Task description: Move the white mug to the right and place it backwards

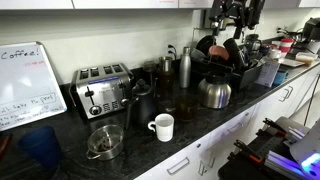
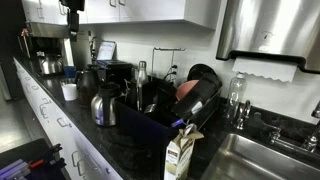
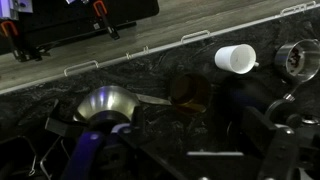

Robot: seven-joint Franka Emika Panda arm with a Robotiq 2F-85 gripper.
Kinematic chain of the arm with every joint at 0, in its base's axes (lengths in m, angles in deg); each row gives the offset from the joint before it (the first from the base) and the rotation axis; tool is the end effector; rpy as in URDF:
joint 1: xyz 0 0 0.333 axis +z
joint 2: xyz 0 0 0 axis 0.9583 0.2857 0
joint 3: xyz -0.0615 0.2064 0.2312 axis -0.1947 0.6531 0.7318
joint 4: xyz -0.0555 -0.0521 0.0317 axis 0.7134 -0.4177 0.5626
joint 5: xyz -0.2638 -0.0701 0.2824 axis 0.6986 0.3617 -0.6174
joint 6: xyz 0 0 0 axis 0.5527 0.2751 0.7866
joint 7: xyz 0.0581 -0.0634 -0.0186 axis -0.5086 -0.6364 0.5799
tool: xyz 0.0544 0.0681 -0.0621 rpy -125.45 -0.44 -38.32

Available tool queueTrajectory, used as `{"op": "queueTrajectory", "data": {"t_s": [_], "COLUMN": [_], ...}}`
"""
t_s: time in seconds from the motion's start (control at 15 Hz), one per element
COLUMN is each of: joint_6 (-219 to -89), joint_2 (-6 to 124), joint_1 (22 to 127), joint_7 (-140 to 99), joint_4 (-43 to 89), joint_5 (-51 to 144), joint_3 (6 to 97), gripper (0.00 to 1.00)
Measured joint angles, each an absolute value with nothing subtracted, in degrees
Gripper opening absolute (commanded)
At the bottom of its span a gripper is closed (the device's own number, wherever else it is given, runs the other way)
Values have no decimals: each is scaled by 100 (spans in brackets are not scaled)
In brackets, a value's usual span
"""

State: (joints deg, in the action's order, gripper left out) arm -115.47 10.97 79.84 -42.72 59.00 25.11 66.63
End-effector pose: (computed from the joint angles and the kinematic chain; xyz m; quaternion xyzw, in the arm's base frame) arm 0.3537 0.1579 0.5737 -0.9869 0.1166 0.0460 0.1013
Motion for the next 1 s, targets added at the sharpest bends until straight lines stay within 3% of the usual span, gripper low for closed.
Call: {"op": "queueTrajectory", "data": {"t_s": [0.27,0.73,1.0], "joint_6": [-11588,-12490,-12561], "joint_2": [1102,1613,1680], "joint_1": [7986,8376,8373], "joint_7": [-4264,-4251,-4223], "joint_4": [5899,5880,5868], "joint_5": [2511,2611,2660], "joint_3": [6743,7671,7656], "gripper": [100,100,100]}}
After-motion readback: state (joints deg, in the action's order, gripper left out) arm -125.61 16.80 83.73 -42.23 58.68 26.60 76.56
